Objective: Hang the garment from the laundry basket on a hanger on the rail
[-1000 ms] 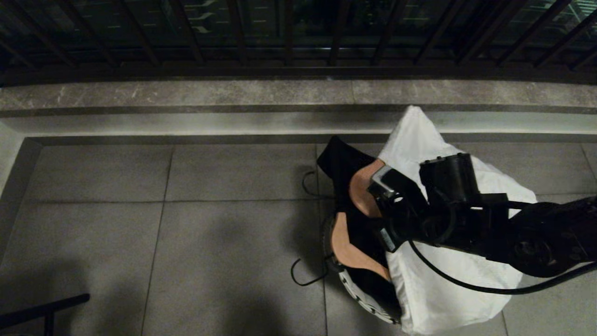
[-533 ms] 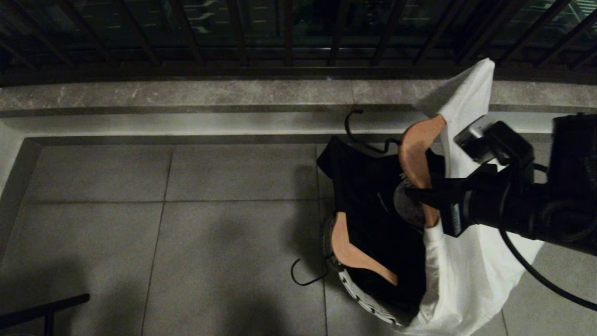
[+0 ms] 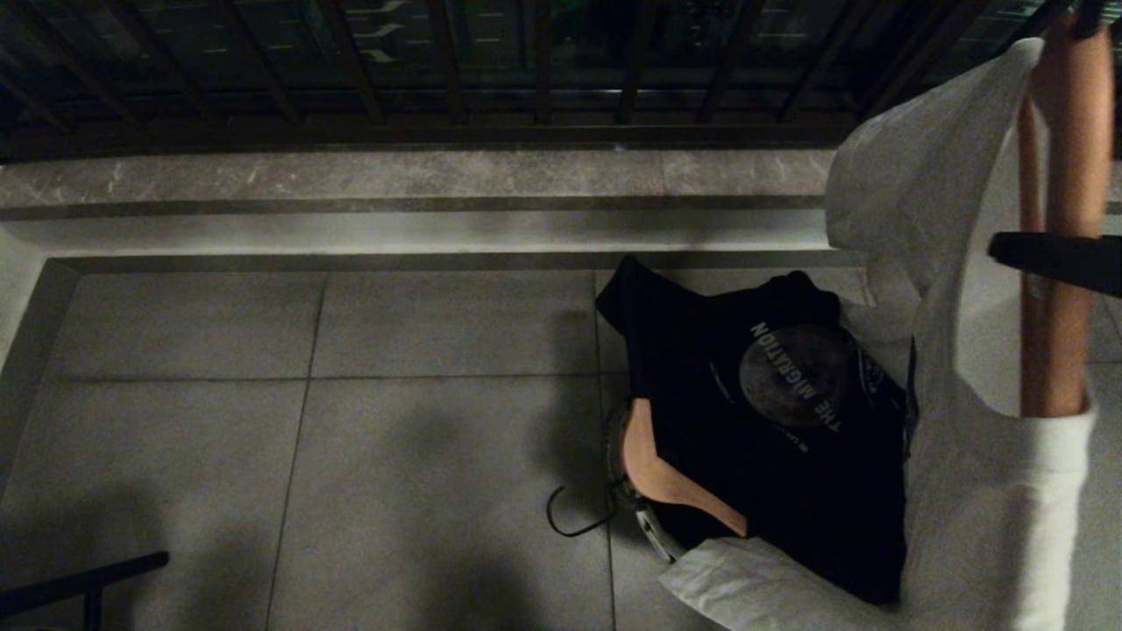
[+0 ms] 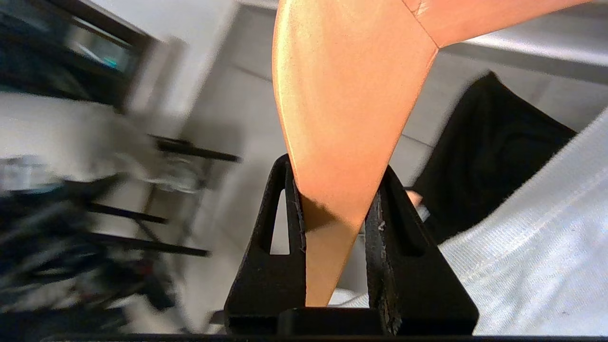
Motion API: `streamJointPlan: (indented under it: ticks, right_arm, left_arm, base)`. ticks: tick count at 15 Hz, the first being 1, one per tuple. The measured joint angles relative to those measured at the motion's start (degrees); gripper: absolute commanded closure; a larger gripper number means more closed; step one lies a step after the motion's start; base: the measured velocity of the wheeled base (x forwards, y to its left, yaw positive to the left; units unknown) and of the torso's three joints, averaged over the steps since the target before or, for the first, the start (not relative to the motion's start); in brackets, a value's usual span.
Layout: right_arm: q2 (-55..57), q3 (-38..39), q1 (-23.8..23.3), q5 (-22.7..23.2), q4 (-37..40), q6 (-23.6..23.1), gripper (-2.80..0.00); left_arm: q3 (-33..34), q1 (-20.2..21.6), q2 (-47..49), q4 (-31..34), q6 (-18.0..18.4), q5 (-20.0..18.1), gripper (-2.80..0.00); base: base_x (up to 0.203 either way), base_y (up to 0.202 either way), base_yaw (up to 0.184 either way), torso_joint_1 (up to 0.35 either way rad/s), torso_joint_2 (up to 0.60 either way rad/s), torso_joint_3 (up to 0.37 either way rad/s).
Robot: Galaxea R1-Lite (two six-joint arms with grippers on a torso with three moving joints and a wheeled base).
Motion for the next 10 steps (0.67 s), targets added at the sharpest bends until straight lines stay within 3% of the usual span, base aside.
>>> streamJointPlan:
  ticks: [2,6,10]
  right_arm:
    - [-5.06,-0.72,-0.07,-0.01,4.74,0.51,0.00]
    - [-14.55,-1.33,-0.22,-6.31,16.22,-2.35,0.00]
    - [-22.25,-1.90,-0.43,-8.03,23.41,-2.84,0.00]
  left_arm:
    - [0.00,0.00,0.00,0.00,0.00,-0.01,0.00]
    - [0.00,0.00,0.00,0.02,0.00,-0.02,0.00]
    - [0.00,0.00,0.00,0.00,-0.05,-0.02,0.00]
  base:
    - [0.000,0.000,0.000,0.000,0.00,0.000]
    - [0.000,0.000,0.000,0.000,0.00,0.000]
    - [0.000,0.000,0.000,0.000,0.00,0.000]
